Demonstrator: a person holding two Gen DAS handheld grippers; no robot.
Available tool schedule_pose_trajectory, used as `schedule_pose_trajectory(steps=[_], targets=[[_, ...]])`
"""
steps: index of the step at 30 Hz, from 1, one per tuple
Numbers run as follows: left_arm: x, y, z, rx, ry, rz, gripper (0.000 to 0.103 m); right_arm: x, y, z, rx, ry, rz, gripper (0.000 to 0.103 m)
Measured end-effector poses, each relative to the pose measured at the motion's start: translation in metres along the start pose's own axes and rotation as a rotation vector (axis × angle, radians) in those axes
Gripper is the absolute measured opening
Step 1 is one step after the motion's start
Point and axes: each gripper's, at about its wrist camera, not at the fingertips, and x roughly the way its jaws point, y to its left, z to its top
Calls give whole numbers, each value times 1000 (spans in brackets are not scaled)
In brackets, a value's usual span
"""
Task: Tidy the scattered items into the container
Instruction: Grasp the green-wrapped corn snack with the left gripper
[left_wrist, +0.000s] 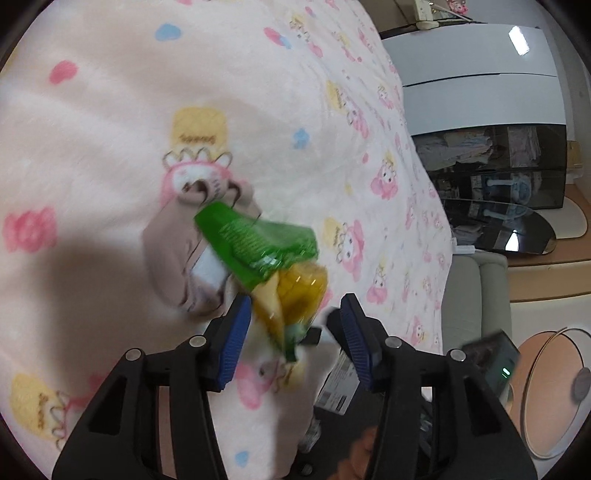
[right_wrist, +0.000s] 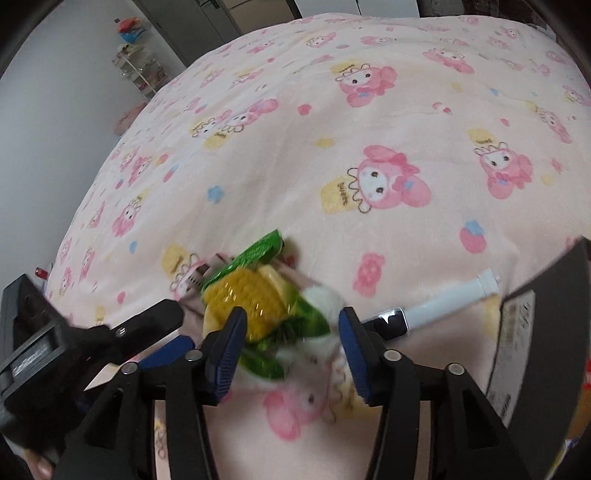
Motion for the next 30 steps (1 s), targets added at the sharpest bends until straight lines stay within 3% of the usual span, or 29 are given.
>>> schedule_pose_trajectory(steps=[4,7,10,13,18,21,24,27,30], targets=[[19,0,10,-19,12,11,68,12,-11,12,68,-31,62,66],[34,15,16,-117,53,-25,74,21,-22,17,144,-24,120,67],[46,32,22,-234,107,-86,73,29,-28,16,197,11,190,67],[55,38,27,-297,129,-136,72,33,-24,14,211,15,203,67],[54,28,24,-250,115,-120,71,34,-22,9,238,-8,203,67],[50,30,17,-257,110,-108,59,32,-25,6,241,-2,213,66],[47,29,13,-248,103,-98,57,28,-27,0,255,21,241,62],[33,29,10,-231,66,-72,57,16,-19,-6,189,40,251,52],[26,33,12,-234,43,-71,56,8,5,-10,26,47,139,52]])
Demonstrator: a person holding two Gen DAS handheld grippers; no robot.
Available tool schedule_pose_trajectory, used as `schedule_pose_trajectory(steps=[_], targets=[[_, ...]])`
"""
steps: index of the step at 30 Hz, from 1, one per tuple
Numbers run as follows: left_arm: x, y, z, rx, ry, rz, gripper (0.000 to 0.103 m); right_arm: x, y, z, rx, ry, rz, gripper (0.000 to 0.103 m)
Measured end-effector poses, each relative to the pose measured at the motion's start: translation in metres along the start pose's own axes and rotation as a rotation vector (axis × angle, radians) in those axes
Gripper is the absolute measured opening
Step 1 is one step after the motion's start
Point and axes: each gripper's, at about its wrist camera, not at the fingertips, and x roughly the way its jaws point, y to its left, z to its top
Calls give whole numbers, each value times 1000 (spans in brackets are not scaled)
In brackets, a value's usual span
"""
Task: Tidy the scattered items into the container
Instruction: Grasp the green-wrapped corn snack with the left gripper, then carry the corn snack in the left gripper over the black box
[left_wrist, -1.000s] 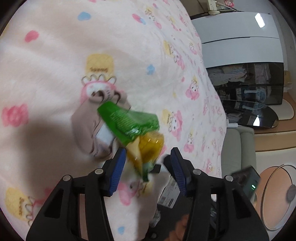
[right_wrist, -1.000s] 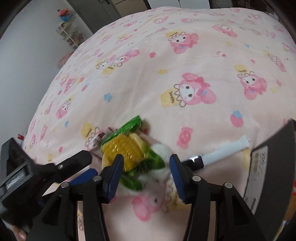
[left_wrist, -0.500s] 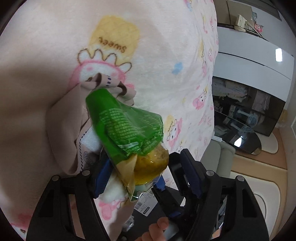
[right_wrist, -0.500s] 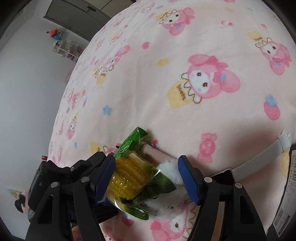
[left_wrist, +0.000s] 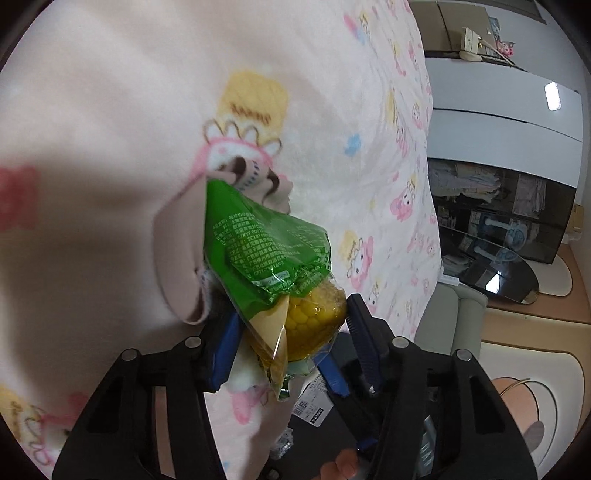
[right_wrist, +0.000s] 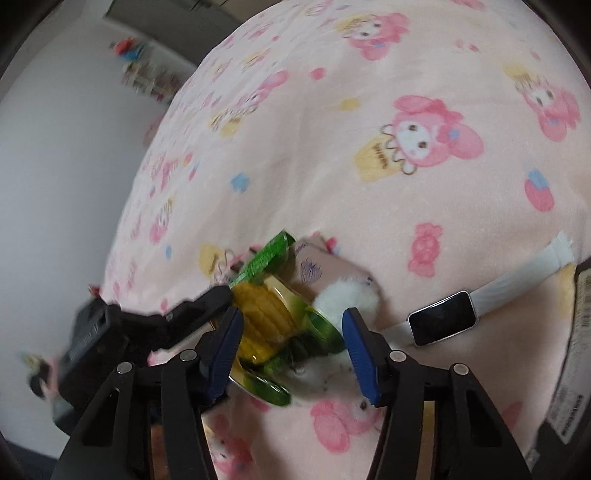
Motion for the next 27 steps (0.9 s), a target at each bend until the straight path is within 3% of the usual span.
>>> schedule_pose_trajectory(steps=[2,4,10,14,22,27], targets=[[-1,5,2,-15,3,-15,56,0,17,-5,-149,-9,-124,52],[0,8,5,-17,8,-12,56,0,30,-10,-265,-22,-185,52],[-7,7,8,26,2,-15,56,-2,31,-3,-274,-27,-145,53],[-18,8,-8,62,36,-64,56,-26,29,-21,-273,-40,-116,53],[-47,-14,-98,273,145,-88,56,-117,35,-95,-461,-82,-229,54],[-55,-48,-161,435,211,-58,56,-175,12,-129,-417,-121,-177,59]])
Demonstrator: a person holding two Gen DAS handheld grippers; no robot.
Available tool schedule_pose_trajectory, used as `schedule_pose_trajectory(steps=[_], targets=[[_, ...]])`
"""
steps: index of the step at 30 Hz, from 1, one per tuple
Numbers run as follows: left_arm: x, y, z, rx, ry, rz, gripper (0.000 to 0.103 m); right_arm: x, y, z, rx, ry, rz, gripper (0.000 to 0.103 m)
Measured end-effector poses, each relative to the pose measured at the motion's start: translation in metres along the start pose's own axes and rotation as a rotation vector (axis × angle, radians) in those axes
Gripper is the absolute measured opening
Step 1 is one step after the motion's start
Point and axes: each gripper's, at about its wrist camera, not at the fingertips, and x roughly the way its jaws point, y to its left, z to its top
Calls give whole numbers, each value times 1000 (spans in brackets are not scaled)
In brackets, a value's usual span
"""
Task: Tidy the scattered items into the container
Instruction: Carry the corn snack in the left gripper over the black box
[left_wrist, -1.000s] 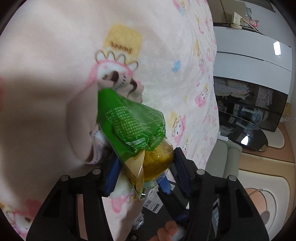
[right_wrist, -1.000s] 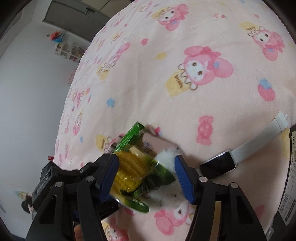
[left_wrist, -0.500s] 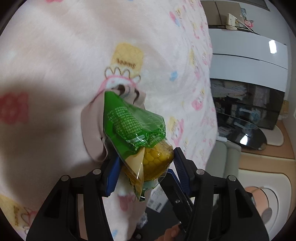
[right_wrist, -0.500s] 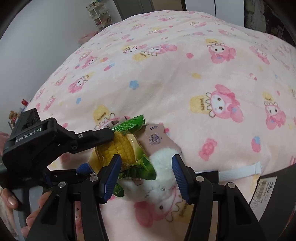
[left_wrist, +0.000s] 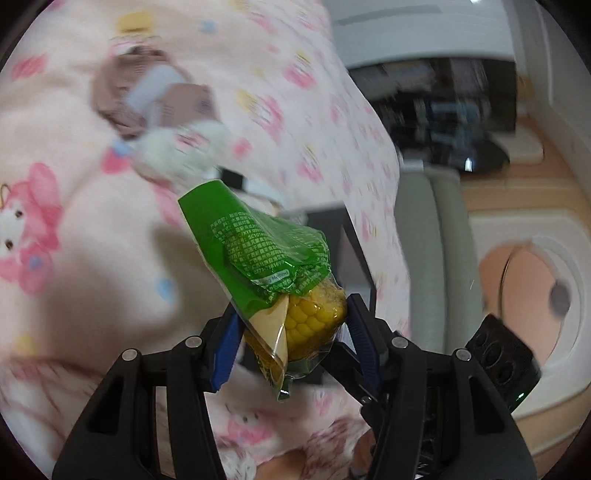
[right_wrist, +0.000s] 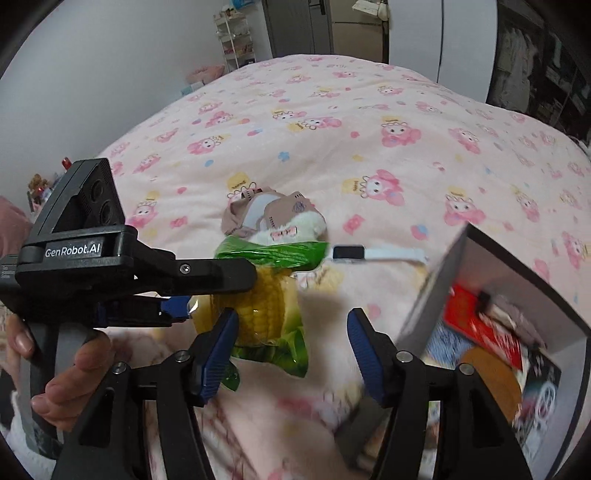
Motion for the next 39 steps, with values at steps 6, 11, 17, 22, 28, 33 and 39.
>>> schedule_pose_trajectory(steps=[6,11,17,22,28,33,39], targets=[[28,-66,-32,158,76,30,56,-51,-57,-27,141,-59,111,60],[72,-108,-48,213,115,63,56,-77,-109,-41,165,-109,72,65],[143,-144,-50,264,173,120,56,-75,-173,-50,215,-99,62,65],[218,-165,-46,306,236,179,56,-57,-267,-83,609,-65,180,65],[284,-167,-38,264,332,150,56,-57,-300,-89,706,-62,27,63],[330,-177,-35,260,417,84,54,-66,-308,-84,686,-87,-164,63],[335,-165,-32,196,432,63,61,-69,-324,-96,748,-111,-137,61]])
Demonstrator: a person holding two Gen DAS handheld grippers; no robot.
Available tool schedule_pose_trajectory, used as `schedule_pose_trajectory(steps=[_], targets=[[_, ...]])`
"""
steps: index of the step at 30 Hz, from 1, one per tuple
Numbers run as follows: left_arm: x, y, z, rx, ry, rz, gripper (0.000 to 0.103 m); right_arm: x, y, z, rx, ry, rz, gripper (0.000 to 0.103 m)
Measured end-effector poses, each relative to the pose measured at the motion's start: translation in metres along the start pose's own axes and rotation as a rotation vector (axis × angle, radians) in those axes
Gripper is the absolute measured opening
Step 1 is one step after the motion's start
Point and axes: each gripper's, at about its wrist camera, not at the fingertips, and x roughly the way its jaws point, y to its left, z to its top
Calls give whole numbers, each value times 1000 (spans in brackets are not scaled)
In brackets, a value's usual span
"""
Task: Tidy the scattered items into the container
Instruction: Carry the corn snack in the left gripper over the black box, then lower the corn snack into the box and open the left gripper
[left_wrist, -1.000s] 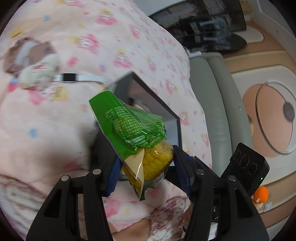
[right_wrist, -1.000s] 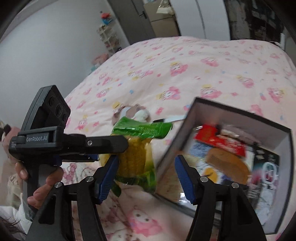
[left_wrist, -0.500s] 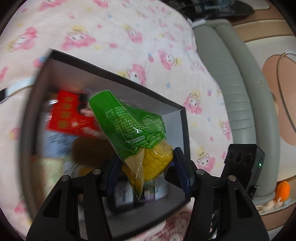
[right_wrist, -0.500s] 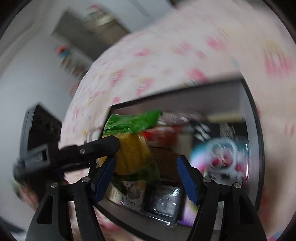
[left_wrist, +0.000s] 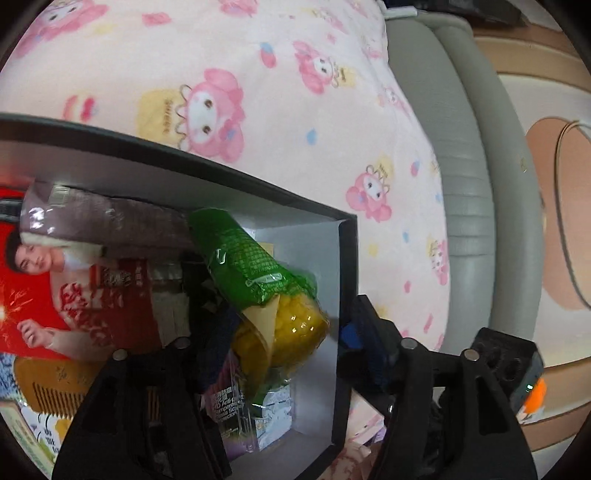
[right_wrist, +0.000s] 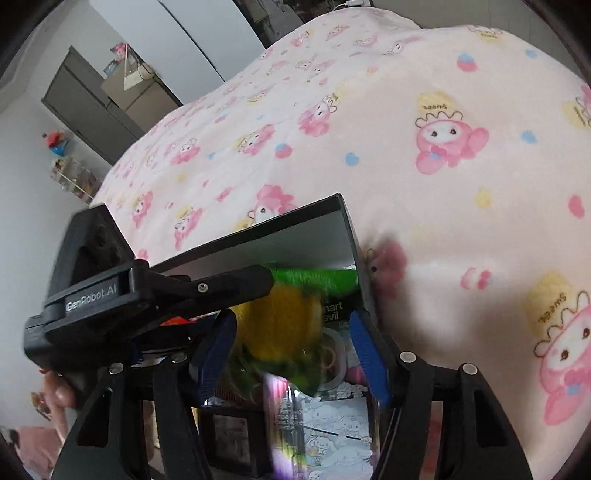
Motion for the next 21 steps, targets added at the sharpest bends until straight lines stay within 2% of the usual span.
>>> schedule_pose_trajectory(steps=[2,4,5,9,12,18,19,21], targets=[[-17,2,-7,6,-69,32,53,-3,-1,2,4,-19,2,61],[-34,-1,-16,46,-146,116,37,-4,-2,3,16,-19,10,61],[-39,-4,-21,71,-166,145,34,-5,-2,3,16,-18,8,60],[-55,-13,-35,117,-223,224,30,-10,2,-2,-9,-8,-10,58],[-55,-7,-42,97,-208,299,30,-12,0,-3,5,3,-10,58],[-41,2,-44,62,-211,252,30,-9,6,-10,-12,37,-5,58],[-40,2,-42,44,-216,235,30,-9,8,-11,-19,37,3,58],[-31,-2,-37,24,-194,148,30,-11,12,-12,-34,27,0,58]])
